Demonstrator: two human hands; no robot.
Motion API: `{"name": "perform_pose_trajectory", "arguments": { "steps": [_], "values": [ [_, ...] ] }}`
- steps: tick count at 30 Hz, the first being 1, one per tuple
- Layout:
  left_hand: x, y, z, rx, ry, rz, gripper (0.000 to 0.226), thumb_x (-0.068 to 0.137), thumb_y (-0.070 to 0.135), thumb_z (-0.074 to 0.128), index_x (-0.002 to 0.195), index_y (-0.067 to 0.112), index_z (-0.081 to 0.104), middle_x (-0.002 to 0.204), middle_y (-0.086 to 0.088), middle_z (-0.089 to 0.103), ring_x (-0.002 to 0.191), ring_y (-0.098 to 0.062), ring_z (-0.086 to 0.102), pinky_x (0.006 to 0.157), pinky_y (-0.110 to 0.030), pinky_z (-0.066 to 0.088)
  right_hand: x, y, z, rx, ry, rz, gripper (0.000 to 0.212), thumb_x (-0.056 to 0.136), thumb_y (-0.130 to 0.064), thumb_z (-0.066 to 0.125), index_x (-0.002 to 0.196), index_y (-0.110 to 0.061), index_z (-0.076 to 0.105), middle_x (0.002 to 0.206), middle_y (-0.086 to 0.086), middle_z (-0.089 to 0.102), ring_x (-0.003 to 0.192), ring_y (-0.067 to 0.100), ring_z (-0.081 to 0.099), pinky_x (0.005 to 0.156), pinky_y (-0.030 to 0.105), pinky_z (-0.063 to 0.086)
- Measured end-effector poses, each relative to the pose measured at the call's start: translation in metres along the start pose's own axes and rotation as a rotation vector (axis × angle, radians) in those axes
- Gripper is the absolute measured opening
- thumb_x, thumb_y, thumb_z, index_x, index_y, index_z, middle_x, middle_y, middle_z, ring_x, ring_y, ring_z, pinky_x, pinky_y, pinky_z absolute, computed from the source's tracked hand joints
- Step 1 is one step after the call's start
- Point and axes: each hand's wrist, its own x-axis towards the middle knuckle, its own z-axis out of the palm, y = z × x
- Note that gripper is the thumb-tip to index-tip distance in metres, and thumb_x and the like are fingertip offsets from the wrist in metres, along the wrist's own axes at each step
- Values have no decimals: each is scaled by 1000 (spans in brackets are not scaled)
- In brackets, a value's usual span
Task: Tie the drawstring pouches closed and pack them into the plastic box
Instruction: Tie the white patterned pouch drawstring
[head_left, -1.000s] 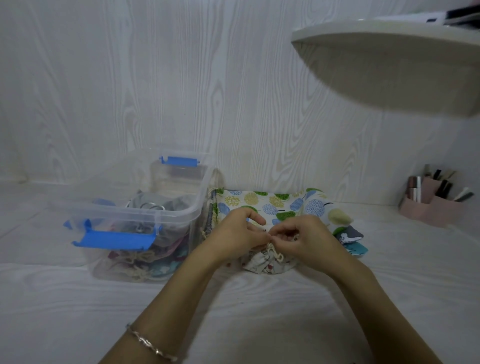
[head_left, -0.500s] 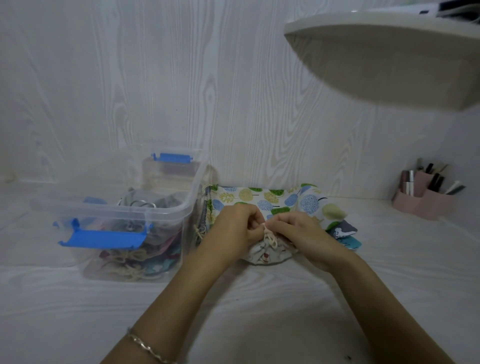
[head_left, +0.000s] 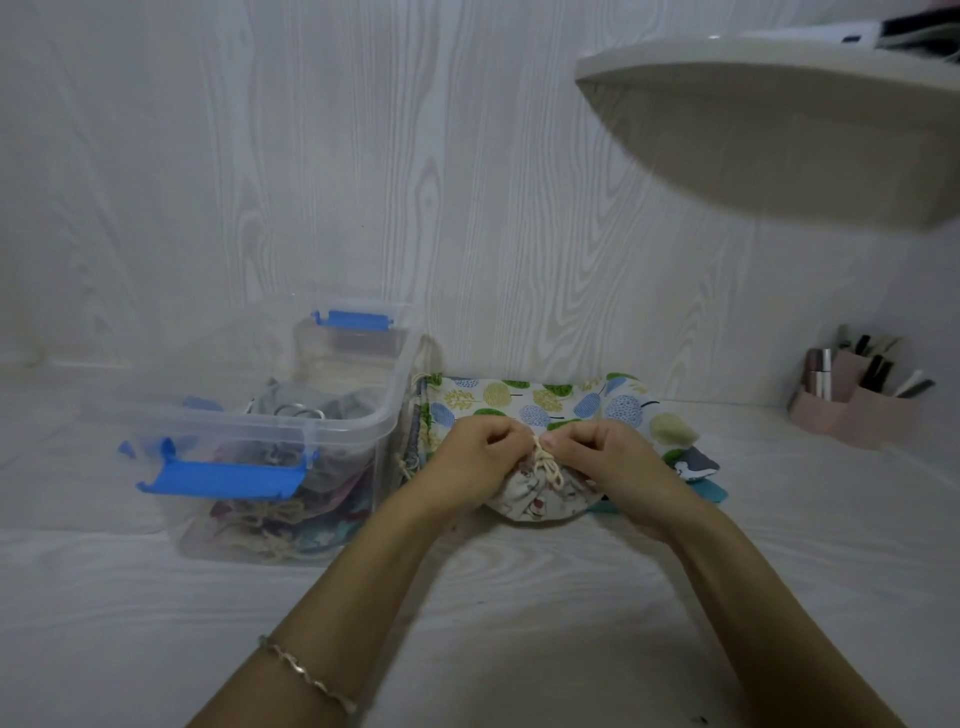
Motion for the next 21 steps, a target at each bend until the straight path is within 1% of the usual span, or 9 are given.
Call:
{"name": "perform_pose_trajectory", "arguments": {
  "steps": [2, 4, 7, 9, 11, 14, 17, 20, 21],
  "values": [
    [0, 4, 1, -164, -34, -114, 30, 92, 20, 52, 66, 10, 61, 65, -3, 57, 62, -14, 52, 63, -28, 42, -1, -3, 1, 37, 0, -1, 20, 93, -26, 61, 86, -15, 76, 88, 8, 76, 86, 23, 72, 85, 40, 57],
    [-2, 8, 3, -352, -66, -245, 35, 91, 16, 50, 57, 15, 56, 56, 0, 55, 52, -12, 52, 58, -26, 42, -2, -3, 3, 69, 9, -19, 19, 92, -24, 61, 82, -14, 74, 86, 11, 75, 81, 22, 70, 83, 41, 55],
    [-2, 10, 6, -501, -49, -367, 31, 89, 12, 49, 58, 13, 51, 54, -2, 46, 51, -14, 41, 56, -28, 35, 1, 3, 8, -81, 158, -158, 9, 88, -20, 69, 80, -17, 73, 83, 16, 70, 74, 19, 61, 72, 35, 52],
    [-2, 8, 7, -504, -22, -397, 30, 89, 12, 50, 59, 12, 52, 54, -2, 44, 51, -14, 38, 54, -27, 31, 3, 6, 9, -191, 276, -275, 7, 82, -14, 74, 78, -19, 73, 77, 4, 66, 71, 11, 57, 68, 23, 47],
    [-2, 6, 7, -494, -4, -414, 28, 90, 14, 53, 62, 12, 55, 54, -1, 45, 49, -13, 38, 51, -25, 31, 2, 6, 9, -286, 327, -374, 9, 79, -11, 77, 78, -20, 75, 73, -6, 63, 68, 9, 56, 64, 16, 44],
    [-1, 6, 7, -473, -3, -404, 26, 90, 17, 57, 65, 12, 58, 56, 0, 48, 49, -11, 39, 48, -21, 32, -1, 5, 6, -306, 319, -411, 14, 78, -13, 78, 81, -26, 77, 71, -2, 65, 65, 17, 57, 59, 20, 45],
    [-1, 3, 6, -440, 7, -379, 25, 90, 21, 61, 68, 11, 63, 58, 1, 52, 51, -10, 42, 51, -22, 34, -1, 4, 7, -303, 299, -389, 10, 77, -17, 80, 83, -25, 78, 72, -1, 68, 66, 18, 61, 60, 25, 48],
    [-2, -1, 6, -378, 9, -288, 24, 89, 24, 65, 70, 11, 68, 59, 1, 56, 51, -11, 45, 53, -24, 35, 0, 5, 6, -334, 308, -372, 8, 78, -13, 78, 79, -20, 79, 67, 0, 65, 61, 13, 57, 56, 17, 43],
    [-3, -1, 5, -333, 15, -250, 21, 89, 23, 65, 73, 10, 70, 61, 0, 59, 51, -9, 50, 52, -22, 39, 0, 5, 4, -358, 312, -371, 8, 78, -12, 78, 76, -20, 78, 66, 0, 64, 60, 10, 55, 55, 15, 41]
  ]
}}
